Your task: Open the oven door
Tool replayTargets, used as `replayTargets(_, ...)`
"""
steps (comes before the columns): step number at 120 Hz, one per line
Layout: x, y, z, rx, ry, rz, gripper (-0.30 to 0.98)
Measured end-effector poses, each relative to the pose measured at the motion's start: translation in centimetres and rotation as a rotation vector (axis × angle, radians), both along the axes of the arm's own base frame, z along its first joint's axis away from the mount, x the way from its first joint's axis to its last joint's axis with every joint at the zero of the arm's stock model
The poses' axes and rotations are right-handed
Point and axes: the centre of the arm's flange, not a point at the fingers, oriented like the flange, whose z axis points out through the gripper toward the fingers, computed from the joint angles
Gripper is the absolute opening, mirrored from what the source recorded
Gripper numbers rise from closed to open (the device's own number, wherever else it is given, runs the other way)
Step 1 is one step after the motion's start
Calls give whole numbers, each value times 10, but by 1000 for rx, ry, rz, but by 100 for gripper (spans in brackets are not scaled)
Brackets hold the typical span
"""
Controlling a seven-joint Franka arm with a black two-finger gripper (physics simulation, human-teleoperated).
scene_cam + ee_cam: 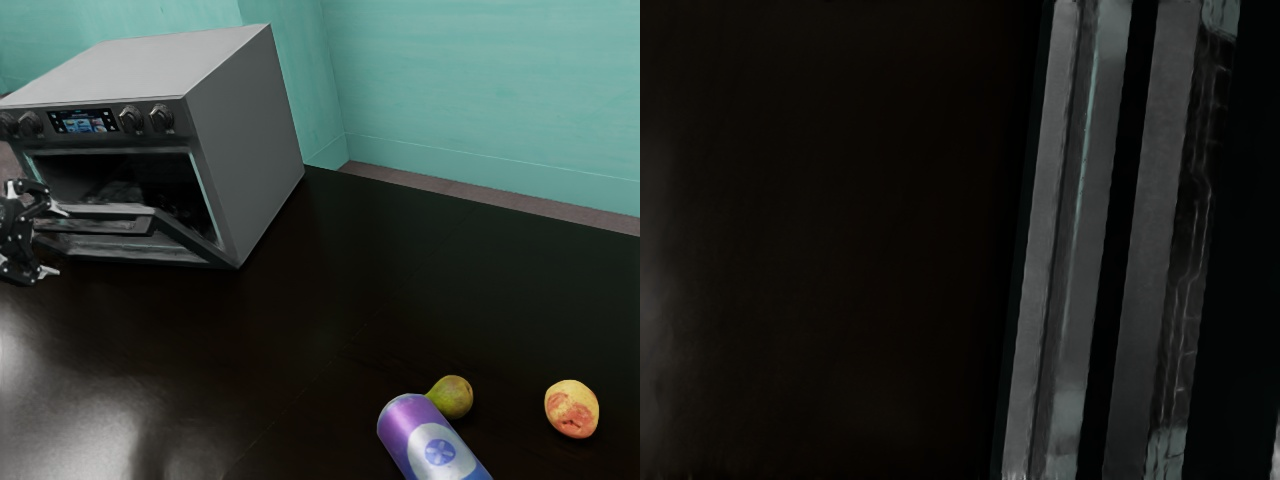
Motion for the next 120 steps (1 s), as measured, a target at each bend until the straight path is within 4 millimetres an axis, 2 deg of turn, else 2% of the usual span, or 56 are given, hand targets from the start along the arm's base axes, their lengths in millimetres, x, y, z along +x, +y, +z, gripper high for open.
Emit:
replayTargets(16, -61, -28, -4, 22, -35, 35, 68)
replayTargets(26, -69, -36, -1, 58, -32, 23, 68)
replayTargets(30, -61, -41, 14, 121, -9, -25, 68)
replayTargets(40, -32, -74, 77, 290, 42, -173, 68)
replayTargets(42, -25, -84, 84, 307, 54, -208, 68)
replayTargets(44, -15, -100, 99, 332, 54, -255, 68)
replayTargets(48, 5, -134, 149, 401, 48, -343, 68)
replayTargets(50, 15, -155, 183, 441, 39, -387, 68)
replayTargets(53, 28, -197, 236, 498, 21, -464, 68)
replayTargets(55, 34, -226, 258, 520, 21, -521, 68)
replayTargets(58, 44, -265, 272, 529, 41, -608, 68)
replayTargets(61, 59, -290, 269, 511, 83, -680, 68)
replayTargets(64, 72, -307, 259, 486, 135, -735, 68)
replayTargets(71, 100, -340, 214, 423, 276, -856, 68)
replayTargets(77, 108, -369, 183, 396, 372, -939, 68)
replayTargets(86, 105, -413, 162, 398, 451, -1038, 69)
replayTargets(92, 102, -428, 153, 394, 489, -1075, 69)
replayTargets(99, 100, -435, 143, 383, 527, -1099, 69)
replayTargets(120, 95, -466, 128, 388, 586, -1178, 69)
